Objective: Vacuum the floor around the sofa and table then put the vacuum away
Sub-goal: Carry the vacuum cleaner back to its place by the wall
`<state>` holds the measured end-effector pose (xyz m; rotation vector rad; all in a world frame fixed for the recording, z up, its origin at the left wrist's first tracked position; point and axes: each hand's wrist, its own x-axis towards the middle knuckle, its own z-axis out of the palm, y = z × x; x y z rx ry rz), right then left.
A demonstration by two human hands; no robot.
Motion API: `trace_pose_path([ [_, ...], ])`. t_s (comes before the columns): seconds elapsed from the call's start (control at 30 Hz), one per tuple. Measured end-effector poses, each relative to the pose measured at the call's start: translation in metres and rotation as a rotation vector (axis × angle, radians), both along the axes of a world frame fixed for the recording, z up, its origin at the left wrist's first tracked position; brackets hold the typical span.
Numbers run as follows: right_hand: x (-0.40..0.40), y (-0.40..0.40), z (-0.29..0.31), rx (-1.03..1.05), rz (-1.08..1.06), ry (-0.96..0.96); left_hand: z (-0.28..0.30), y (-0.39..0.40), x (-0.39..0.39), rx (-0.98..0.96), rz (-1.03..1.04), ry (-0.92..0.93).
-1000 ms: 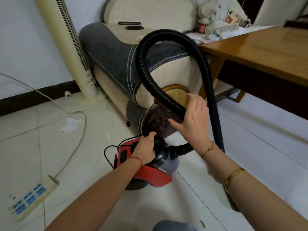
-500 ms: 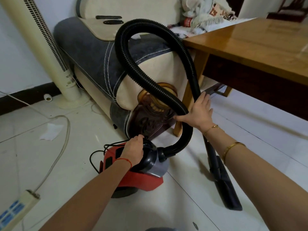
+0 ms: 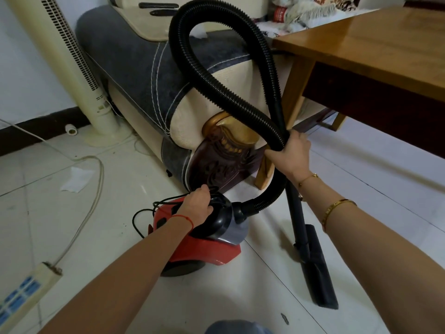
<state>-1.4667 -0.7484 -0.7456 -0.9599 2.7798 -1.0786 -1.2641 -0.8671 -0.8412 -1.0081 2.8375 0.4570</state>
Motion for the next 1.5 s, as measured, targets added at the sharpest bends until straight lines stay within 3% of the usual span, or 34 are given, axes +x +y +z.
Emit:
trace_pose_path([
  [0.33,0.001,-0.003,-0.010,-0.261,-0.060,-0.118,0.012,-0.009,0.004,-0.105,-0.205,-0.194],
  [0.53,-0.001,-0.008,-0.018,-0.229,-0.017,-0.094,0.010,-0.016,0.010,-0.180,-0.285,-0.190],
  [0.87,0.031,-0.004,0.012,-0.210,0.154,-0.084,0.039,-0.009,0.021,0.008,-0.258,-0.319],
  [1.1,0.058,-0.006,0.114,-0.224,0.281,-0.150,0.129,0.006,0.059,0.058,-0.181,-0.334],
  [1.5,0.120,-0.011,0.411,-0.159,0.358,-0.269,0.436,0.035,0.134,0.148,-0.062,-0.314],
])
